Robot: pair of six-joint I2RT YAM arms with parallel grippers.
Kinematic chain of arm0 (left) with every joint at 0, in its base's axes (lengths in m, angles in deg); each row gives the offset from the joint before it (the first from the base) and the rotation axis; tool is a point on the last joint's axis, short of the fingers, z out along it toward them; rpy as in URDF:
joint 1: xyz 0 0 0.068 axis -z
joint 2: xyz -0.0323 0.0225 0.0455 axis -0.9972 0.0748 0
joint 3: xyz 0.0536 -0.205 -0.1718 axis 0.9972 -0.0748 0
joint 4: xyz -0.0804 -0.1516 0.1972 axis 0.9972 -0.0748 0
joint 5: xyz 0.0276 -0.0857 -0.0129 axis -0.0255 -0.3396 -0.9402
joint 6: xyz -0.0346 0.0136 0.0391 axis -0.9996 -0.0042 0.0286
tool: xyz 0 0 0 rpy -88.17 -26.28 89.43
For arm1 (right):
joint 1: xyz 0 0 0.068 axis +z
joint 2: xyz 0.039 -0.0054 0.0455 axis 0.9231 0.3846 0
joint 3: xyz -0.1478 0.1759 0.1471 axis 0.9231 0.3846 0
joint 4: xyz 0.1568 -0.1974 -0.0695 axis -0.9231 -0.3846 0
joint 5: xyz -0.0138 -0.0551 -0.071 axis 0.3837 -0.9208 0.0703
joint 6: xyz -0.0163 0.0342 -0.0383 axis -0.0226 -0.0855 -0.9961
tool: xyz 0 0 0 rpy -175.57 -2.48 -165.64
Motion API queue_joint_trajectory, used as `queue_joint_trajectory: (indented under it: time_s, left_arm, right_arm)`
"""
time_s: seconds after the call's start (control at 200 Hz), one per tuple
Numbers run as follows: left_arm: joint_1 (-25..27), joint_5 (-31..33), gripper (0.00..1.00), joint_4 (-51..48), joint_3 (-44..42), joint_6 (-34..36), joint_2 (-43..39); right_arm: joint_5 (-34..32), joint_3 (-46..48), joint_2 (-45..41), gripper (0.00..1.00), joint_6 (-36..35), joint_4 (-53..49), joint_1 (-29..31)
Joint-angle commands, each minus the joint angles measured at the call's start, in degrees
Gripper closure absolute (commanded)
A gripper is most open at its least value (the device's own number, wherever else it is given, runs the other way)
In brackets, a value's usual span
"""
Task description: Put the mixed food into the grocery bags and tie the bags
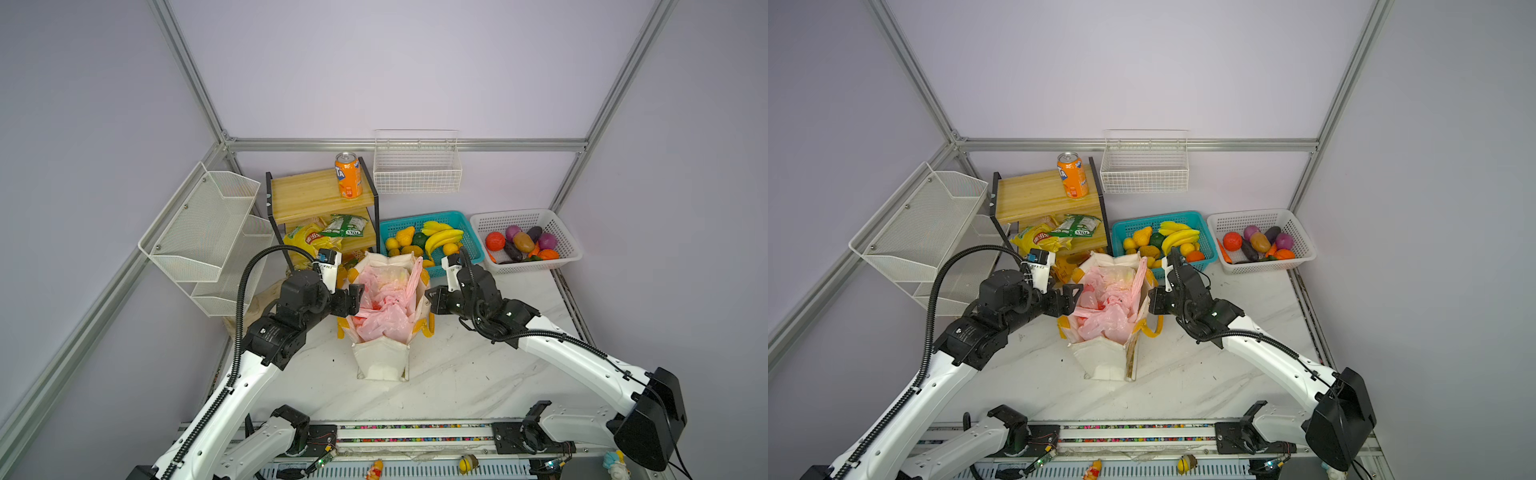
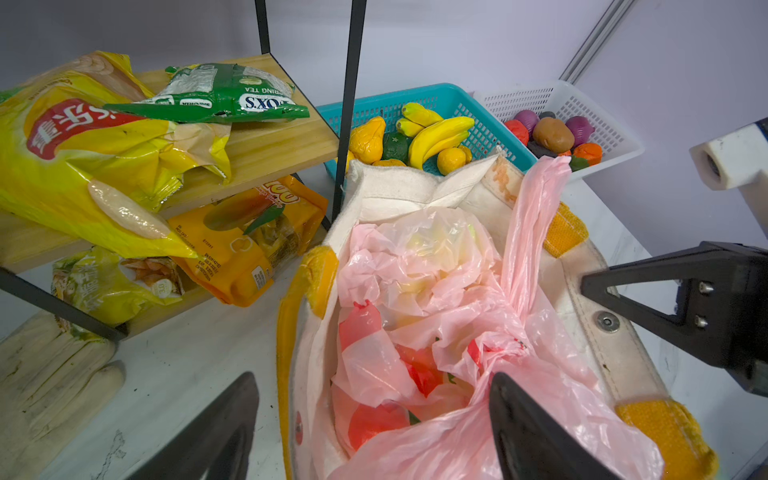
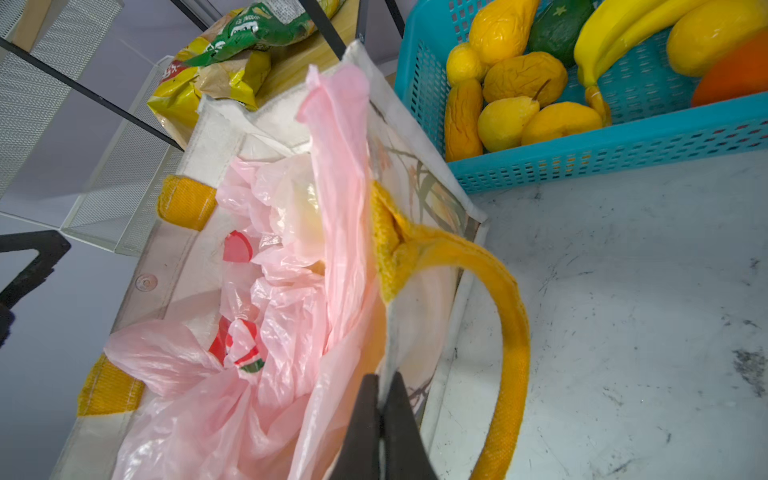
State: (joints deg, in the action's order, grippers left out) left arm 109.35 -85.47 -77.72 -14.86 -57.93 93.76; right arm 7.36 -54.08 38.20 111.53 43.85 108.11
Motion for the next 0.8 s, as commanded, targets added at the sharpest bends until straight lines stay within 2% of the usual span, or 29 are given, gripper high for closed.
queue_joint_trajectory:
  time_s: [0.0,0.09,0.21,0.32,0.45,0.54,0.605,0.7,0.795]
  left_arm:
    - [-0.3,-0.9,0.15,3.4,3.8,-0.9,-0.1]
    - [-0.3,-0.9,0.15,4.7,3.0,-2.1,0.0]
    - [-0.3,1.1,0.14,7.2,2.4,-3.2,0.4]
    - [-0.3,5.0,0.14,12.5,0.7,-5.1,0.5]
    - [-0.6,8.9,0.12,20.9,-2.2,-7.0,0.8]
    - [-0.7,8.9,0.12,25.1,-3.3,-7.8,2.0]
    - [-0.7,4.6,0.14,25.3,-2.2,-7.3,4.1]
    - [0.0,-4.5,0.21,20.2,2.2,-7.8,7.8]
    - [3.1,-8.2,0.28,16.8,3.1,-7.7,9.0]
  right_arm:
    - [-1.8,-1.9,-1.9,0.95,-1.7,2.2,-1.0]
    - [-1.3,-2.3,-1.3,0.86,-2.7,2.3,-1.0]
    - [-2.1,-3.5,-2.1,0.60,-4.3,2.2,-1.0]
    - [-5.1,-4.6,-3.6,0.47,-6.3,2.1,-1.1]
    - [-9.6,-5.7,-4.2,0.42,-9.5,2.1,-2.6]
    - [-9.1,-6.3,-2.8,0.41,-9.9,1.9,-3.5]
    - [-6.6,-5.9,-2.0,0.41,-9.8,2.2,-3.4]
    - [-4.7,-5.0,-1.3,0.43,-9.8,0.9,-3.5]
    - [-1.5,-2.7,-1.4,0.46,-8.8,1.1,-3.3]
